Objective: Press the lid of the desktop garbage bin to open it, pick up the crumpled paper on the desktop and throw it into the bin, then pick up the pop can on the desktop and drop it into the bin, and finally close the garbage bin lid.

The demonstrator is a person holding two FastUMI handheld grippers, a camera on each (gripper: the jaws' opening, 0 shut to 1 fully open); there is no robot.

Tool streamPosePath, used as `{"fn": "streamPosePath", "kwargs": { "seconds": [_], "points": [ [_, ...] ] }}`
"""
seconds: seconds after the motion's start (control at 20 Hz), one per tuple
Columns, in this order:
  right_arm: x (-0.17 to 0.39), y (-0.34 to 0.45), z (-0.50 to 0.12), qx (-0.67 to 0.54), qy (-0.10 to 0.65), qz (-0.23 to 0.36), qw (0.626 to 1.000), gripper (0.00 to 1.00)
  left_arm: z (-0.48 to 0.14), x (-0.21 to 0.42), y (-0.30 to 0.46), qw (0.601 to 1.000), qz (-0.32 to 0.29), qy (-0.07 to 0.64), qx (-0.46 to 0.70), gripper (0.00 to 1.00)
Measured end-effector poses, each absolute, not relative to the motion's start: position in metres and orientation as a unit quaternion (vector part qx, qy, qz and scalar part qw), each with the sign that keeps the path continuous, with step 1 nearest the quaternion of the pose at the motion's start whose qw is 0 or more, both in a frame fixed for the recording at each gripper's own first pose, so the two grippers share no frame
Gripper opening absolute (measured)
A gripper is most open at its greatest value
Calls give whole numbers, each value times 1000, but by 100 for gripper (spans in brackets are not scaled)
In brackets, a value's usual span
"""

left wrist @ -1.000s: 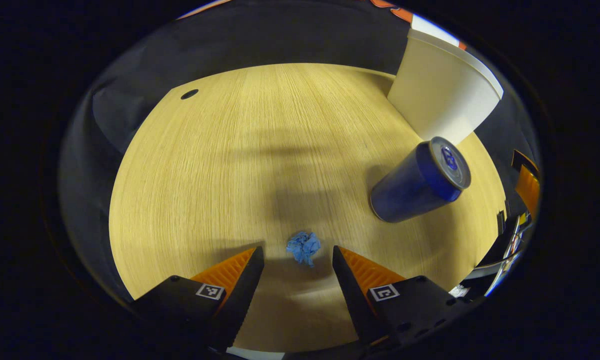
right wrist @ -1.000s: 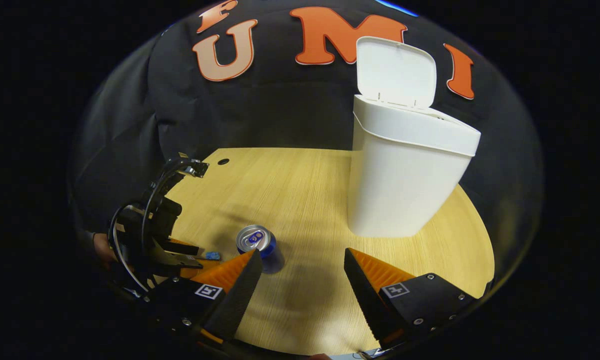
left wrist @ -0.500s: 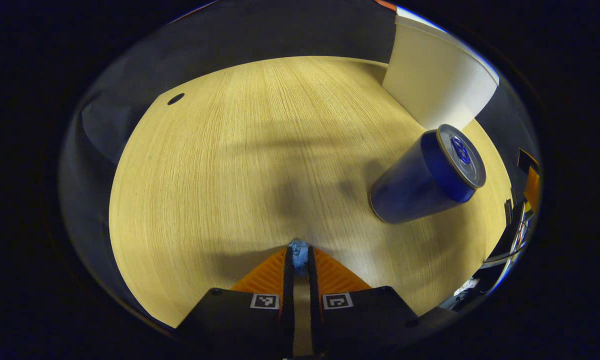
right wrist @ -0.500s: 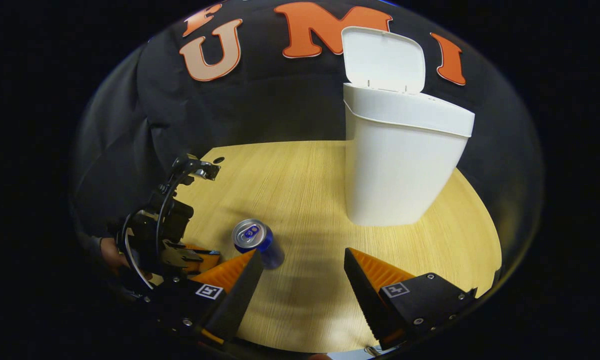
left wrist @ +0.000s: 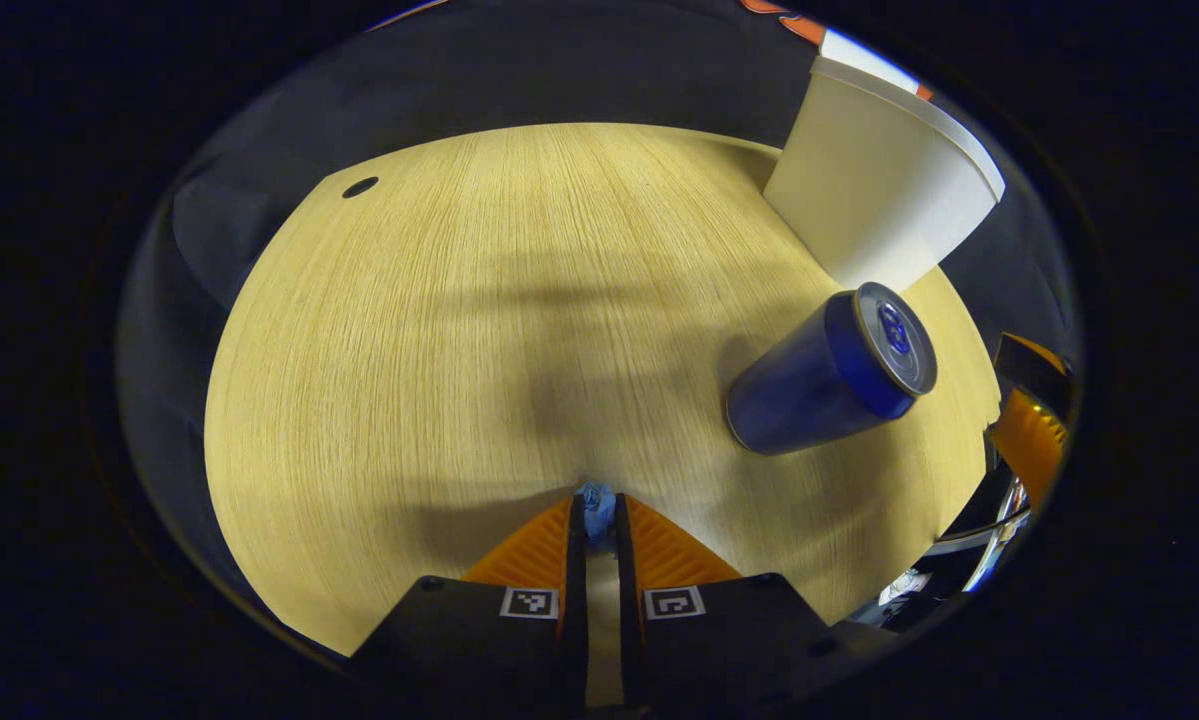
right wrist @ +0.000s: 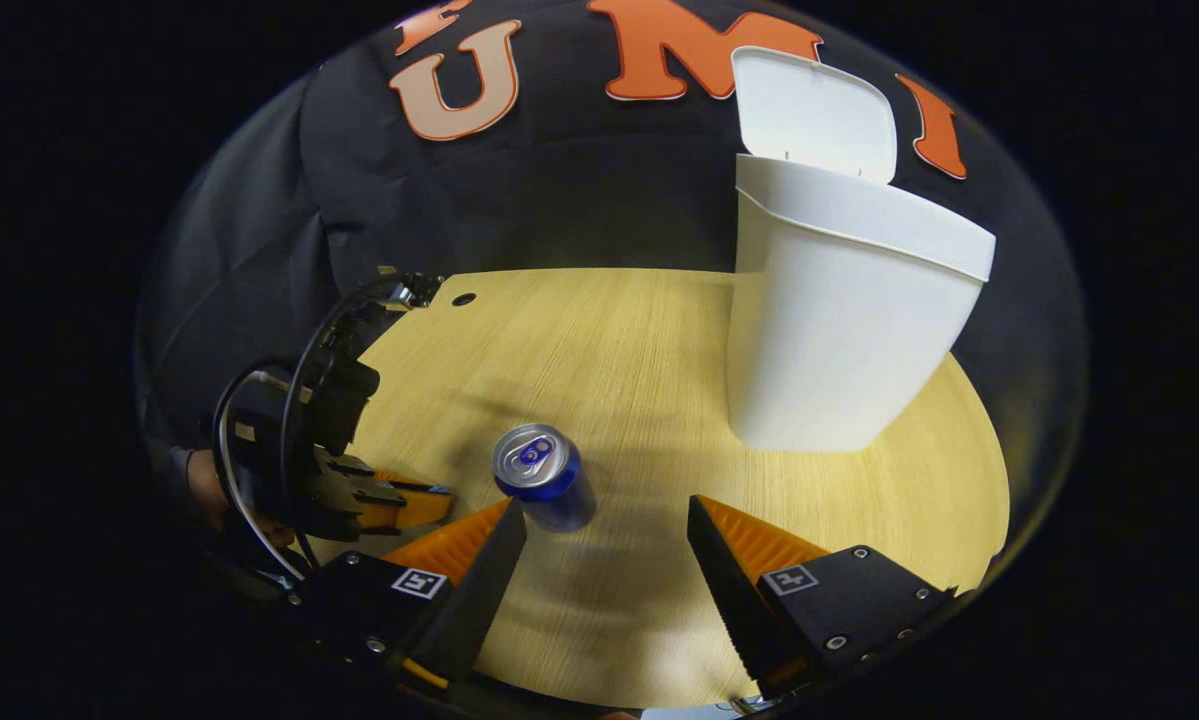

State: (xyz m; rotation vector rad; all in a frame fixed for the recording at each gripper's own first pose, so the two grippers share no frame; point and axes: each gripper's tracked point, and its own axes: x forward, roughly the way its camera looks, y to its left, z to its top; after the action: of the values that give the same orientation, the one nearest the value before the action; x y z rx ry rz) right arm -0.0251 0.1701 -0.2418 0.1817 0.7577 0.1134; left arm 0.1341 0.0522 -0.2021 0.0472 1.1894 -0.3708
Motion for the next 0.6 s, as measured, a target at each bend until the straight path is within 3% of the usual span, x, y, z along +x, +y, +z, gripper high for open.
{"fn": "streamPosePath", "kwargs": {
  "seconds": [0.05, 0.15, 0.6],
  "points": [
    [-25, 173, -244, 88, 371, 61, 922, 98, -195, 165, 18, 813, -177, 555, 18, 17],
    [-23, 179, -250, 83, 377, 71, 920, 98, -180, 174, 25, 817, -177, 548, 16, 17],
    [-5, 196, -274, 56, 397, 122, 908, 98, -128, 181, 50, 843, -152, 515, 2, 17]
  ]
}}
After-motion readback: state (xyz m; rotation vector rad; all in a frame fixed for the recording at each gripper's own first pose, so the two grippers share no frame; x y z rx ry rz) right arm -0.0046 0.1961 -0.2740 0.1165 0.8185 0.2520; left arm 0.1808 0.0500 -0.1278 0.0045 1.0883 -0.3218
